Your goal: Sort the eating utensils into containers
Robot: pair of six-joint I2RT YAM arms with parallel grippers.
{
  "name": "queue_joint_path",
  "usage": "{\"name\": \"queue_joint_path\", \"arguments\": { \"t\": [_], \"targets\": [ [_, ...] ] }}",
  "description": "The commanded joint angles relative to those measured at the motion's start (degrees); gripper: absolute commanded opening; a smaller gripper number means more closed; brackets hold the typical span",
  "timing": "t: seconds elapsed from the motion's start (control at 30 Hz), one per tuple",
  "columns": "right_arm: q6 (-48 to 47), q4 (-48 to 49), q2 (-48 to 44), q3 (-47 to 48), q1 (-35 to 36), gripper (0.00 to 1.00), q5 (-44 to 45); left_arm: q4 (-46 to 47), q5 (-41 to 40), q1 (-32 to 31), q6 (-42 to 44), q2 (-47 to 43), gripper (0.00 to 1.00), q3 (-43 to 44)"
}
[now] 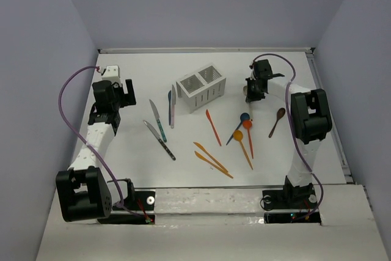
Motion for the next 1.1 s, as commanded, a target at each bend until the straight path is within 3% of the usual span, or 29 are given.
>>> {"name": "queue_joint_path", "arguments": {
  "t": [0.0,0.17,0.3,0.43,0.63,0.7,0.83,1.07],
  "targets": [
    [0.08,-1.57,0.83,2.24,0.58,0.00,3.65,-0.54,-3.08,0.41,1.18,-2.88,0.99,-0.22],
    [-3.43,-1.74,-3.65,9.34,0.58,0.00,7.71,-0.63,-1.33,0.41,0.30,-4.64,0.99,-0.22],
    [-6.68,0.71,-8.75,19.45,0.58,0.00,-0.18,-1.85,-1.24,0.50,0.73,-4.99,0.99,0.57],
    [-6.33,16.16,-12.18,22.72,2.59,0.00,-7.57,-7.39,-1.50,0.85,3.37,-2.98,0.99,2.06],
    [-10.27,41.21,-10.79,17.72,10.06,0.00,-13.73,-13.19,-0.98,1.11,1.00,1.42,0.99,6.37],
    [-9.24,48.66,-9.04,14.91,11.56,0.00,-15.49,-13.55,2.96,1.11,0.13,1.34,0.99,6.54],
    [-3.88,52.83,-5.60,13.31,12.27,0.00,-16.99,-14.25,4.21,1.11,-1.28,0.90,0.99,5.76],
    [-2.47,56.71,0.02,8.75,13.58,0.00,-19.36,-13.11,1.58,1.11,-1.28,0.28,0.99,2.68]
  ]
}}
